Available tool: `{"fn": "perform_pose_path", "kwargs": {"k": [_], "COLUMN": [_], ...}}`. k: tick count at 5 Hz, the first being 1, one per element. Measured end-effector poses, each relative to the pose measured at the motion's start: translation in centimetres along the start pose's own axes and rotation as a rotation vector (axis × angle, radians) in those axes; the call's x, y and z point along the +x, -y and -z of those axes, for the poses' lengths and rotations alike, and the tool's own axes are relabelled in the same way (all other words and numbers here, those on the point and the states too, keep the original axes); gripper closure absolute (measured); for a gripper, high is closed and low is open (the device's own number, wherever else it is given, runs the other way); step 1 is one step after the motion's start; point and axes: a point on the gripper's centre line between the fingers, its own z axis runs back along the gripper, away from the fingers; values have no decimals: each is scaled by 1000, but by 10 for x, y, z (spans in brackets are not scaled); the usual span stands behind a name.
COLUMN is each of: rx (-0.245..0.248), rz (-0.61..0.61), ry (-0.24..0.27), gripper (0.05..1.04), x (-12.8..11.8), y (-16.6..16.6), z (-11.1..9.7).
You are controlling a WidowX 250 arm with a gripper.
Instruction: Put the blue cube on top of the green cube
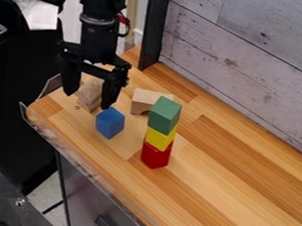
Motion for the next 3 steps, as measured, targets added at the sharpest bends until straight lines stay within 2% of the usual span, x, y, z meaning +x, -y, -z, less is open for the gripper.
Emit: {"fn": "perform_pose_path", "kwargs": {"k": [1, 2, 3], "rx": [-54, -65, -59], "rz": [45, 82, 140], "ry": [101, 178, 179], "gripper": [83, 83, 83], "x": [-2, -6, -2], "y": [6, 9, 8], "z": [-18, -30, -20]}}
